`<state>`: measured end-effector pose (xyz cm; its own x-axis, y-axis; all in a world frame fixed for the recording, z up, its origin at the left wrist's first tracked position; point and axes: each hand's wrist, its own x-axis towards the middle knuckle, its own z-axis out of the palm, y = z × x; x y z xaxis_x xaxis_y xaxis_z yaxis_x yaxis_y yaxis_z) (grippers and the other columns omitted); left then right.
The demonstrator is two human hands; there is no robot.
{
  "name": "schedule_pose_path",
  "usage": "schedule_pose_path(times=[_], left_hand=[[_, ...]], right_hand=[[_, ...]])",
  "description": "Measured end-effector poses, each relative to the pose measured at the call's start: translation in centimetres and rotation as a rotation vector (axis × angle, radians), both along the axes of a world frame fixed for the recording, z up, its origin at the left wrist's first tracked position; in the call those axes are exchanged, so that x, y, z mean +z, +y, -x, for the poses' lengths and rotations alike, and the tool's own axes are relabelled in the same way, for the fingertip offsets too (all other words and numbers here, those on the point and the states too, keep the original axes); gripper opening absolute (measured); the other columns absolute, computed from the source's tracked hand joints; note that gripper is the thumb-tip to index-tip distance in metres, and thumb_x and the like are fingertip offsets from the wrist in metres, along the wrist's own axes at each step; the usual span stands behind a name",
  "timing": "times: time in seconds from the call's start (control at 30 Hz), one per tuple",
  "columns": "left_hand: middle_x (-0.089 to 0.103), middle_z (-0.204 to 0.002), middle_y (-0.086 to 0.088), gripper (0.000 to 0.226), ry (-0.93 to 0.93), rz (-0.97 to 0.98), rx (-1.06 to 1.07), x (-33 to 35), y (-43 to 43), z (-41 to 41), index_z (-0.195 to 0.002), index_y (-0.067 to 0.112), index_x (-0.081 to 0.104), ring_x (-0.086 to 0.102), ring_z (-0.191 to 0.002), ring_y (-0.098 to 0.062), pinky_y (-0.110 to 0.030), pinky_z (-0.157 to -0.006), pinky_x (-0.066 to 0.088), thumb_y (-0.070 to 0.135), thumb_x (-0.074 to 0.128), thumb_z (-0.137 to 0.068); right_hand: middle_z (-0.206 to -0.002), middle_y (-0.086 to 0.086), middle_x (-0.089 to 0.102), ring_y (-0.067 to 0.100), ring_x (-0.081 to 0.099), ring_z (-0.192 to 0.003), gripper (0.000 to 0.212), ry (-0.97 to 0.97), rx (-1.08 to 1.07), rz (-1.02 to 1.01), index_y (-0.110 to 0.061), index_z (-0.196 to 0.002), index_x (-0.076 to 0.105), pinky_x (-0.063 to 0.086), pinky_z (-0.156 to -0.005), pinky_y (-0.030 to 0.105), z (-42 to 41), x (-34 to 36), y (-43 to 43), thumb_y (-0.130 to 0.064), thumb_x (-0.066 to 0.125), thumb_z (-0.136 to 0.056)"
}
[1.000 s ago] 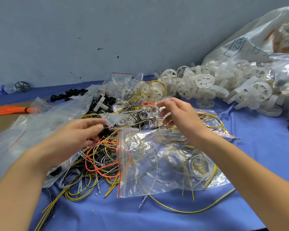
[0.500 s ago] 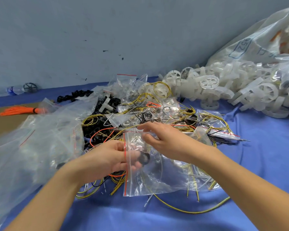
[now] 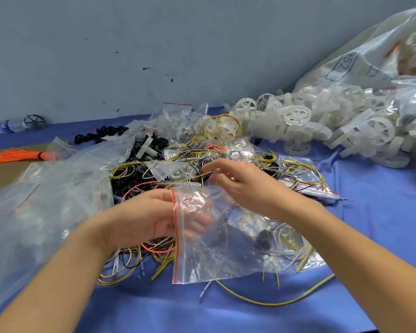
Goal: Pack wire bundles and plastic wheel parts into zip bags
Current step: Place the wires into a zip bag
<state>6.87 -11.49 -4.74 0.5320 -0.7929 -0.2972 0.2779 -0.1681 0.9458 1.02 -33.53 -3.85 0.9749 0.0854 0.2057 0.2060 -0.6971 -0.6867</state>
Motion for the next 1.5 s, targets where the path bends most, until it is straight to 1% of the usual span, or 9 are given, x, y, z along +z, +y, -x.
schedule_pose_path(times=[0.13,0.27,0.4,0.5,0.6,0.67,0.87,1.1,1.5], left_hand=[[0.065,-0.070,-0.012,0.018,-0.192,-0.223,0.284,0.4,1.5,-1.9,-0.104,-0.004,0.065,0.064,-0.054,-0.020,-0.024,-0.043,0.049,0.002,0.050,-0.095],[0.042,-0.048,0.007,0.024,-0.413,-0.140,0.710,0.9,1.1,-2.8,-0.095,0.009,0.065,0.045,-0.040,-0.009,-0.020,-0.035,0.034,0.008,0.042,-0.095],[0.071,-0.078,0.009,0.025,-0.750,-0.022,0.529,2.2,-2.8,0.7,-0.092,0.030,0.073,0.068,-0.075,-0.005,-0.019,-0.068,0.057,0.022,0.050,-0.090],[0.067,-0.107,0.022,0.024,-1.177,-0.168,0.247,1.5,-5.4,3.6,-0.111,0.034,0.066,0.058,-0.095,0.012,-0.001,-0.083,0.040,0.030,0.049,-0.094],[0.057,-0.123,0.017,0.029,-1.392,-0.387,0.058,-0.4,-6.3,3.8,-0.127,0.030,0.058,0.048,-0.109,0.006,-0.011,-0.094,0.034,0.029,0.046,-0.100],[0.057,-0.123,0.014,0.029,-1.411,-0.508,-0.019,-1.7,-5.8,3.1,-0.127,0.030,0.057,0.050,-0.115,-0.004,-0.024,-0.098,0.038,0.031,0.043,-0.101],[0.056,-0.112,0.016,0.024,-1.434,-0.551,-0.065,-4.2,-4.8,1.9,-0.117,0.032,0.059,0.051,-0.106,-0.005,-0.028,-0.093,0.042,0.033,0.042,-0.100],[0.054,-0.105,0.021,0.019,-1.408,-0.514,-0.019,-4.6,-5.3,1.4,-0.109,0.033,0.060,0.050,-0.101,0.001,-0.021,-0.089,0.042,0.030,0.045,-0.099],[0.059,-0.110,0.023,0.023,-1.380,-0.573,-0.034,-4.3,-5.1,0.6,-0.112,0.036,0.062,0.056,-0.102,0.000,-0.027,-0.086,0.046,0.028,0.046,-0.098]], right_hand=[[-0.112,-0.009,0.069,-0.009,0.055,-0.065,0.033,-0.027,-0.073,-0.015,-0.032,-0.126,0.059,0.039,-0.057,0.012,-0.4,-0.2,-1.7,-0.023,0.040,-0.102],[-0.113,-0.007,0.068,-0.001,0.063,-0.081,0.032,-0.044,-0.166,-0.026,-0.031,-0.124,0.060,0.049,-0.067,0.019,-0.4,0.0,-3.2,-0.022,0.039,-0.102],[-0.109,-0.002,0.070,0.021,0.066,-0.096,0.029,-0.043,-0.261,-0.010,-0.031,-0.121,0.061,0.053,-0.081,0.037,-0.6,-0.3,-4.6,-0.024,0.040,-0.102],[-0.119,-0.003,0.066,0.014,0.061,-0.103,0.030,-0.036,-0.296,0.099,-0.026,-0.125,0.060,0.047,-0.083,0.030,-1.0,-1.2,-4.9,-0.027,0.042,-0.101],[-0.125,-0.001,0.062,0.018,0.058,-0.111,0.032,-0.013,-0.283,0.258,-0.024,-0.125,0.061,0.046,-0.094,0.037,-1.2,-2.2,-5.0,-0.027,0.042,-0.100],[-0.126,-0.001,0.061,0.019,0.057,-0.112,0.032,0.019,-0.252,0.311,-0.023,-0.125,0.061,0.046,-0.096,0.039,-1.1,-2.7,-5.3,-0.028,0.041,-0.100],[-0.122,-0.005,0.064,0.015,0.057,-0.109,0.029,0.031,-0.158,0.340,-0.021,-0.122,0.065,0.038,-0.082,0.025,-1.1,-3.4,-6.4,-0.024,0.044,-0.101],[-0.124,-0.003,0.062,0.023,0.055,-0.113,0.031,0.006,-0.166,0.495,-0.029,-0.122,0.062,0.045,-0.093,0.039,-2.2,-4.6,-6.3,-0.030,0.039,-0.101],[-0.119,-0.003,0.061,0.024,0.055,-0.113,0.030,-0.032,-0.227,0.565,-0.032,-0.119,0.061,0.042,-0.092,0.040,-4.0,-5.8,-5.5,-0.034,0.038,-0.101]])
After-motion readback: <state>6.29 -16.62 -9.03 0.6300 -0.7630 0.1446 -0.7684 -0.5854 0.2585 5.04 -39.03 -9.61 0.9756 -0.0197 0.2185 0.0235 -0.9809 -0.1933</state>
